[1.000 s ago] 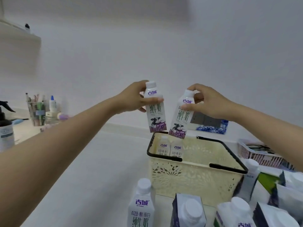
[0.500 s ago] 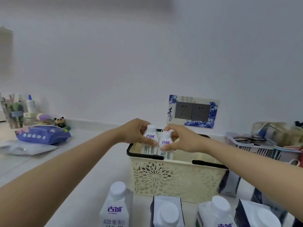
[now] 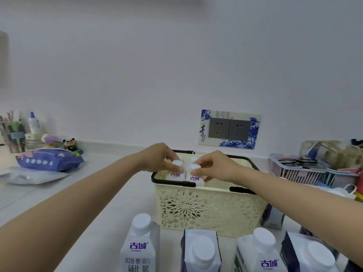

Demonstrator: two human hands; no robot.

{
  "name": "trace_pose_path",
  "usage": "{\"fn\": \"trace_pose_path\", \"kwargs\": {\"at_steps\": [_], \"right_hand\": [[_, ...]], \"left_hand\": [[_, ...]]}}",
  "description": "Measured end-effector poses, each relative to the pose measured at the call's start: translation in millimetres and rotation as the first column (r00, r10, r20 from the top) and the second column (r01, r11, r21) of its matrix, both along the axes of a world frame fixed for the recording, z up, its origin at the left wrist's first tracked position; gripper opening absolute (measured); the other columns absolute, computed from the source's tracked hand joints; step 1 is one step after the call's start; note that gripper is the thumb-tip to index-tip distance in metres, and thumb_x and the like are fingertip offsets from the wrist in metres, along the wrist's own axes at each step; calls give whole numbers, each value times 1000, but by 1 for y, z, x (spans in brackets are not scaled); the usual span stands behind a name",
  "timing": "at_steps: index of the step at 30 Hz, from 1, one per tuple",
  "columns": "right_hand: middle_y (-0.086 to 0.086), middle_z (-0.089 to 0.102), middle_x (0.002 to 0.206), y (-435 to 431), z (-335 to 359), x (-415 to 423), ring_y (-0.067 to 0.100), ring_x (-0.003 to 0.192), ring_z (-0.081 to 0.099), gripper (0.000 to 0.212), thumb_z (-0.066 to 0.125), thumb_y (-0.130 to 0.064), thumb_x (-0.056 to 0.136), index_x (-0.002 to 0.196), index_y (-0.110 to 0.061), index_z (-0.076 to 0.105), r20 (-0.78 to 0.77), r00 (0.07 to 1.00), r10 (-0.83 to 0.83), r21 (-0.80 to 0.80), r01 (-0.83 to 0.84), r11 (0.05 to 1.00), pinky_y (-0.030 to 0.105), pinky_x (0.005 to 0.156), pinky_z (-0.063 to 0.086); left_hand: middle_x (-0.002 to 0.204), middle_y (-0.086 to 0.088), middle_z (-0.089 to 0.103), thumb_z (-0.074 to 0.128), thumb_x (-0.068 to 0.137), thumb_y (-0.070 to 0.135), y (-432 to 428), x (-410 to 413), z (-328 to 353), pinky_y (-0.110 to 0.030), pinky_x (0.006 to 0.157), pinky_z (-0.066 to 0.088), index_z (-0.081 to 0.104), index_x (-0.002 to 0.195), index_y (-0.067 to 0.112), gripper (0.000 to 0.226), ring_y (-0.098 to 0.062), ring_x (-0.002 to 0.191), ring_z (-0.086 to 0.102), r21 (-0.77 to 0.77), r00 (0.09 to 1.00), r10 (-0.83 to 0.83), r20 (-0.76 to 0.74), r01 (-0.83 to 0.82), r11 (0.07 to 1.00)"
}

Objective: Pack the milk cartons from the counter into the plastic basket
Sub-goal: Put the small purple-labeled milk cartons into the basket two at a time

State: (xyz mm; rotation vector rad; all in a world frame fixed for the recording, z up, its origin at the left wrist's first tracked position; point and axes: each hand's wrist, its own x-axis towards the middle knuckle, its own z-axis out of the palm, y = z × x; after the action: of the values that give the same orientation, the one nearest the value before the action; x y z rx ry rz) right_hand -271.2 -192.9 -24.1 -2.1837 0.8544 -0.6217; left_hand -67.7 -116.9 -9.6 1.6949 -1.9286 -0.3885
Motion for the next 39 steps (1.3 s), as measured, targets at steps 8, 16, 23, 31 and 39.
{"fn": "trace_pose_path", "kwargs": {"at_steps": [8,16,23,31,39], "right_hand": [[4,59,86,2,-3,-4,12,74,58,38,79,-28,75,106,-9,70,-57,998,-26,31,28,999,22,65,57],[2,62,81,0,3,0,11,70,61,34,77,-32,76,100,-7,72,-32,999,-24,184,30,982,23,74,58],[3,63,111,15,13,-8,13,90,61,35,65,-43,84,110,-20,65,-173,983,-55,40,63,997,22,70,54],[-8,72,106,80,55,-35,8,98,68,30,64,-47,83,105,-27,70,-48,975,217,-72,-220,973,22,81,57],[-7,73,110,120,40,-96,9,104,67,39,63,-50,79,110,-29,69,-176,924,341,28,-341,940,24,94,51]], "left_hand": [[85,8,75,78,75,33,-5,1,5,-12,62,38,78,87,23,16,-6,75,62,-66,999,1,37,2,998],[78,14,73,77,76,35,-4,2,-5,-11,65,39,76,79,28,8,-2,75,62,-53,998,19,-57,-22,998],[102,8,64,67,84,41,23,-6,2,-16,70,43,67,112,18,36,-9,89,58,-190,995,96,-9,-96,977],[102,12,74,60,72,64,116,-5,1,-19,82,51,71,104,29,48,-3,96,67,-147,965,-46,-256,8,989],[104,11,75,65,68,60,173,-10,-34,-24,86,55,74,101,29,46,-5,100,69,-8,951,-104,-292,106,994]]}}
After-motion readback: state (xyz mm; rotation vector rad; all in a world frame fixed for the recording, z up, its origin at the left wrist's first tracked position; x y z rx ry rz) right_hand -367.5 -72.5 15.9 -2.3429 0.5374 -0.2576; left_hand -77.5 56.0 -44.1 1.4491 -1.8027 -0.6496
